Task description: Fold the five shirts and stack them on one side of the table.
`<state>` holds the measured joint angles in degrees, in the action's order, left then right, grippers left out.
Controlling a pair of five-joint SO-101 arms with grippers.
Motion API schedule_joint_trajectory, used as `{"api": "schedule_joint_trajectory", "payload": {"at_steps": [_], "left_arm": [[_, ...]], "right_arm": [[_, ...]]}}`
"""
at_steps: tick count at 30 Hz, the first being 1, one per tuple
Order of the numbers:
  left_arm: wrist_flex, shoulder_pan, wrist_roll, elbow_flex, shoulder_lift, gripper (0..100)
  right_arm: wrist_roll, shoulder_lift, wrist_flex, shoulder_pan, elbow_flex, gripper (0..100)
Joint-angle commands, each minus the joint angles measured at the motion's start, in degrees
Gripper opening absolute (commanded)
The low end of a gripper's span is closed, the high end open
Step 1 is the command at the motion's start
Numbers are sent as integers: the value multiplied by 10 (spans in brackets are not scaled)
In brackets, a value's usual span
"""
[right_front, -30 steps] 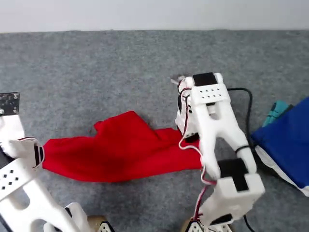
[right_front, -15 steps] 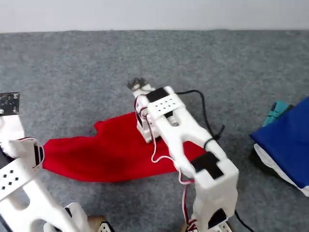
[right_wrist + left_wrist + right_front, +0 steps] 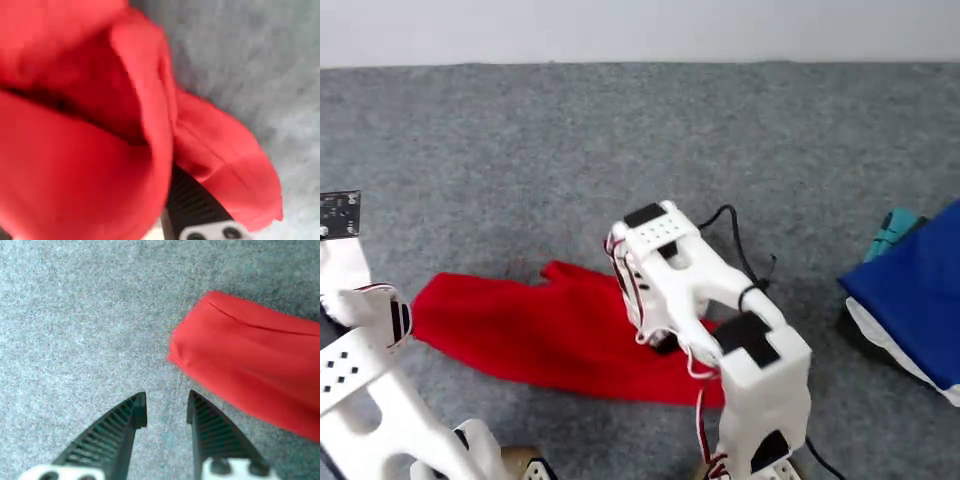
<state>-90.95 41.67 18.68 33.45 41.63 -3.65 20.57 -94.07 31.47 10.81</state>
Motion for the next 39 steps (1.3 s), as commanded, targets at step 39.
{"api": "schedule_joint_trajectory", "payload": {"at_steps": [39], "left_arm": [[11,-1,-5,0,11,141]], "right_arm": [[-73,-152,239,117,62,317]]}}
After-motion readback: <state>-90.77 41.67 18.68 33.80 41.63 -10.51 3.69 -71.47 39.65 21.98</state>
